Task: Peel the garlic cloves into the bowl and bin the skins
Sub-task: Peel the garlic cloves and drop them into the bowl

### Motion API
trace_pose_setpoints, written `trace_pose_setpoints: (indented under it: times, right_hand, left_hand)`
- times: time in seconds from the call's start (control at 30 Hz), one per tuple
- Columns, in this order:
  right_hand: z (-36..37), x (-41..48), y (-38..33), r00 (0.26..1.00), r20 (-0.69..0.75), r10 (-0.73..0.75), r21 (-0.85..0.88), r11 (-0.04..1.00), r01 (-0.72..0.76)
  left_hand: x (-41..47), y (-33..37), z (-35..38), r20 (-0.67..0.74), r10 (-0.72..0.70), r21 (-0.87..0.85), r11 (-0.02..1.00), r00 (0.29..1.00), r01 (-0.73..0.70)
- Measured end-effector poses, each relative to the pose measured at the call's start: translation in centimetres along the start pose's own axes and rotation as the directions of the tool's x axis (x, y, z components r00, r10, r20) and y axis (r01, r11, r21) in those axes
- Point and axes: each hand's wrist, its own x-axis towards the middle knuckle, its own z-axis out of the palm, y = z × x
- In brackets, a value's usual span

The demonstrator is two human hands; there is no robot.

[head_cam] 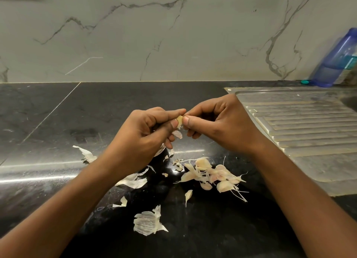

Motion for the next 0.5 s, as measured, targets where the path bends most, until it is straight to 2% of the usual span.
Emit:
trace_pose_setpoints:
  times: [0.17, 0.5]
  right_hand:
    - [0.17, -0.13, 0.12, 1.000, -0.006, -0.006, -0.024, 1.000, 0.006]
    - [0.41, -0.02, -0.04, 0.995, -0.099, -0.002, 0.008, 1.000, 0.003]
  left_hand:
    - [-0.07, -0.16, 0.18, 0.001, 0.001, 0.002, 1.000, 1.000, -0.001]
    - [-0.06, 0.36, 0.27, -0.022, -0.069, -0.204, 0.977, 0.997, 0.063]
